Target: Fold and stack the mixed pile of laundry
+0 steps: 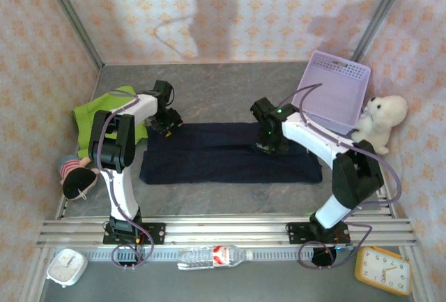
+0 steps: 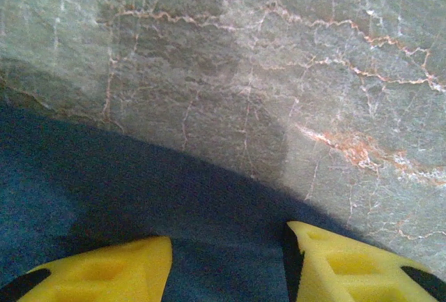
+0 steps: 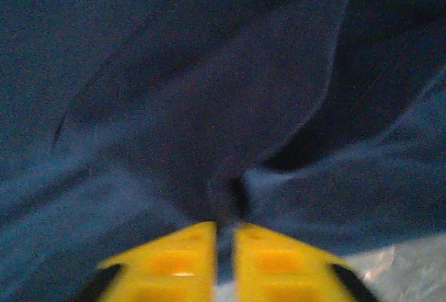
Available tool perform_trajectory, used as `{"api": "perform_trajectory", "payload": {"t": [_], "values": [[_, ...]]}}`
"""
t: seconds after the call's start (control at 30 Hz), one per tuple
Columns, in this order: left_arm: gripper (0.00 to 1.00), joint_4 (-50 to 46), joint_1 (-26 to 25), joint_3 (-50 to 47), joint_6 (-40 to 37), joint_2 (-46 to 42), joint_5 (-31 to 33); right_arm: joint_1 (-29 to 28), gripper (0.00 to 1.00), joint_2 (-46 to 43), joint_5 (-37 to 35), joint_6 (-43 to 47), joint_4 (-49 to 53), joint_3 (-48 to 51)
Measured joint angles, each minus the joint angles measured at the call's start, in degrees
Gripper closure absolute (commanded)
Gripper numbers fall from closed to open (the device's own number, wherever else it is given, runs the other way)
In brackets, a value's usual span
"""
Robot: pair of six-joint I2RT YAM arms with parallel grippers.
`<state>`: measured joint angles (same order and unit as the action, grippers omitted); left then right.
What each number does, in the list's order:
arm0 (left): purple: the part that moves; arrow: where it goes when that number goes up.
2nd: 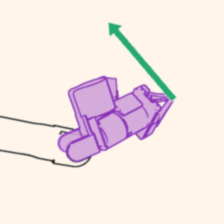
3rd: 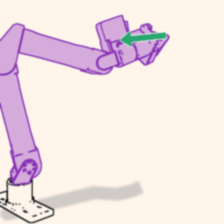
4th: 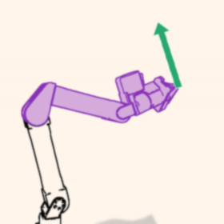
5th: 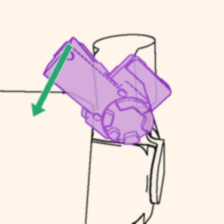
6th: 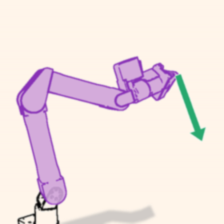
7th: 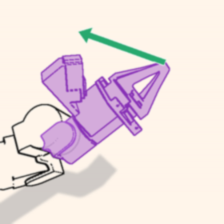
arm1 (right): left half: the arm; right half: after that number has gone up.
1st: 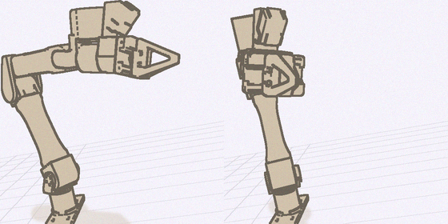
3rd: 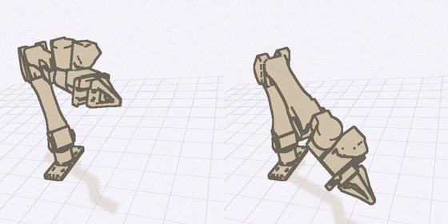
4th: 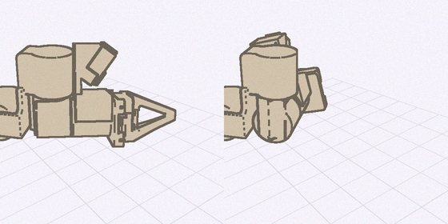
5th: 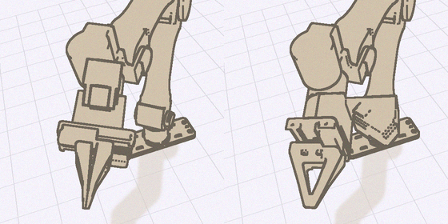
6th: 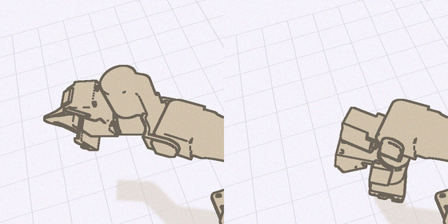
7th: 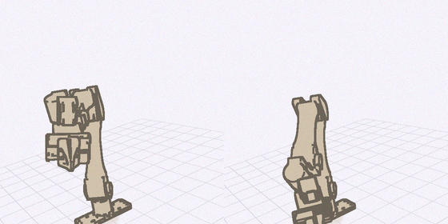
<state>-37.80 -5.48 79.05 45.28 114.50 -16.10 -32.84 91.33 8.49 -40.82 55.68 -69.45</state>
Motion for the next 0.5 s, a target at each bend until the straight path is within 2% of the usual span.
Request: {"api": "perform_trajectory", "payload": {"t": [0.1,0.2,0.37,0.5], "values": [[0.41,-0.5,0.0,1.3,-0.5,0.6,0.0,-0.9,0.69,-1.8,-1.5,-1.3,0.8,-0.4],[0.36,-1.4,0.0,2.8,-1.6,1.2,-0.2,0.7,0.69,-1.2,-4.6,-1.2,0.6,-3.9],[0.32,-4.7,1.1,5.1,-4.9,1.2,0.1,4.9,0.68,5.8,-7.1,0.2,-4.5,-12.3],[0.33,-6.9,1.9,6.7,-8.3,1.0,0.7,6.7,0.69,13.4,-7.5,1.7,-7.8,-14.5]]}}
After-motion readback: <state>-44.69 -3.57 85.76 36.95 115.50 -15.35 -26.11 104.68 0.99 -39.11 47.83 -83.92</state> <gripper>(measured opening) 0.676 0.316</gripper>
